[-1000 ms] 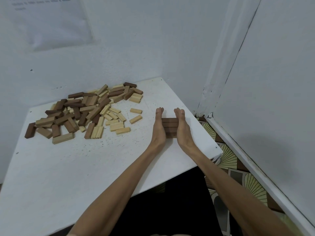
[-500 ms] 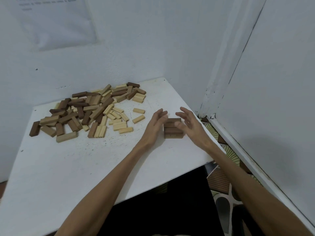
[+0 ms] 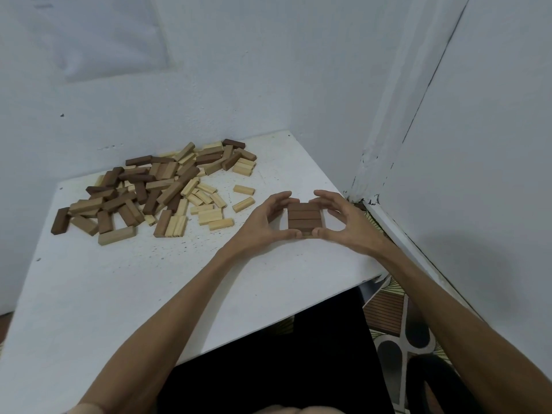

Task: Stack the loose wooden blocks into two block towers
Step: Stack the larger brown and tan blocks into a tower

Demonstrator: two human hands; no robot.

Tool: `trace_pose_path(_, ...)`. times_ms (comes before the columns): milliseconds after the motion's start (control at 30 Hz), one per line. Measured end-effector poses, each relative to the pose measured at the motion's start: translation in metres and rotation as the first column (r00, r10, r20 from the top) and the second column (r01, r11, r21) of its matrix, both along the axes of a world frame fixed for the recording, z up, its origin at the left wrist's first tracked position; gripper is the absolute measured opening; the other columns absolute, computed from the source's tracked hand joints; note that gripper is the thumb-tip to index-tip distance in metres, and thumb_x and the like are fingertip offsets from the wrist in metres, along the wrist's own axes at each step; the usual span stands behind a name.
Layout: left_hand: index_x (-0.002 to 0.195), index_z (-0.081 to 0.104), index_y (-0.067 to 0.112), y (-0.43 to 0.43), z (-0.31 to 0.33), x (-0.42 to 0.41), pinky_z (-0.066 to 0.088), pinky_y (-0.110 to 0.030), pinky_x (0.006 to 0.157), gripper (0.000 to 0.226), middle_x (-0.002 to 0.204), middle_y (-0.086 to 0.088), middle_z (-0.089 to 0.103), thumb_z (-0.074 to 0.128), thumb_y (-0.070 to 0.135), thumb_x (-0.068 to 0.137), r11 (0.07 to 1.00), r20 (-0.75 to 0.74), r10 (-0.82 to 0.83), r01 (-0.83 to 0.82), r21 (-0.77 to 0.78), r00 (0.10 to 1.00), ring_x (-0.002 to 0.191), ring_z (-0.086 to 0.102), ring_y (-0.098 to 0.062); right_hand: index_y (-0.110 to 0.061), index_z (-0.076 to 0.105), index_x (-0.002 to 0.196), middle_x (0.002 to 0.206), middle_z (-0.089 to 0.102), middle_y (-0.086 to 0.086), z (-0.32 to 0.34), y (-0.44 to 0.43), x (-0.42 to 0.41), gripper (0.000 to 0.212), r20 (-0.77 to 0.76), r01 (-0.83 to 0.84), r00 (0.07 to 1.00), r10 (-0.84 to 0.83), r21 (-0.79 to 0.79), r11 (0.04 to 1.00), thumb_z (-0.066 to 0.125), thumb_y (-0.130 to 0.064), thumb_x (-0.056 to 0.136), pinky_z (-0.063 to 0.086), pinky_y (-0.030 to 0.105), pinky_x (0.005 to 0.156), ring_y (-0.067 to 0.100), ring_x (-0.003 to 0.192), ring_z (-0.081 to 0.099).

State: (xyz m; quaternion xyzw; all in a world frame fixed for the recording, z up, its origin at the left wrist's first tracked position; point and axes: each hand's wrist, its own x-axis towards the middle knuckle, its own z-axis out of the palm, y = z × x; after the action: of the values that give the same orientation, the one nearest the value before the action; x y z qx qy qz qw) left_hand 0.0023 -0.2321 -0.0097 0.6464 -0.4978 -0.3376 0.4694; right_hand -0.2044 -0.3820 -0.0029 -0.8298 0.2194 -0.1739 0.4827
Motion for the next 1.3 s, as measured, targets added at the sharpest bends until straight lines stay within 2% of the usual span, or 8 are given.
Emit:
trace_pose_path(267,0.149,0.045,0.014,0.0001,-0.0008,0.002,0.037,-0.04,0.122,0.084,0.141,0.003,0.062,0.09,0.015,0.079,1.0,-0.023,0.016,-0.016,-0.013,1.0,0.136,0.054,-0.01,-0.025,0.049,0.149,0.14,0.062,-0.013,0.0021,0.0014,-0.0007,0.074,0.003,0.009,1.0,-0.009,-0.019,1.0,0.086,-0.02,0.085,0.037,0.03,0.121,0.004,0.137,0.052)
trace_pose_path(533,0.149,0.046,0.014,-0.0007,-0.0016,0.0028,0.037,-0.039,0.122,0.083,0.14,0.003,0.063,0.09,0.013,0.079,1.0,-0.027,0.014,-0.014,-0.011,1.0,0.135,0.055,-0.009,-0.026,0.057,0.143,0.139,0.062,-0.013,0.0012,0.001,-0.0008,0.063,0.002,0.009,1.0,-0.009,-0.052,0.999,0.085,-0.02,0.087,0.038,0.029,0.12,0.005,0.133,0.054)
trace_pose_path(733,0.15,0.046,0.015,-0.0001,-0.0018,0.0023,0.037,-0.038,0.122,0.085,0.141,0.004,0.062,0.091,0.016,0.078,1.0,-0.028,0.013,-0.013,-0.007,1.0,0.135,0.054,-0.007,-0.025,0.052,0.148,0.143,0.059,-0.013,0.0013,0.002,-0.0007,0.07,-0.021,-0.008,1.0,0.006,-0.061,0.998,0.086,-0.02,0.086,0.036,0.028,0.121,0.002,0.135,0.052)
trace_pose_path(1300,0.151,0.045,0.015,0.0016,0.0022,0.0008,0.038,-0.039,0.122,0.087,0.142,0.004,0.062,0.09,0.024,0.077,1.0,-0.013,0.007,-0.007,-0.005,1.0,0.136,0.054,-0.008,-0.024,0.053,0.147,0.143,0.059,-0.012,0.0011,0.0016,-0.001,0.071,-0.026,0.005,1.0,-0.006,-0.046,0.999,0.087,-0.021,0.085,0.038,0.034,0.121,0.002,0.136,0.052)
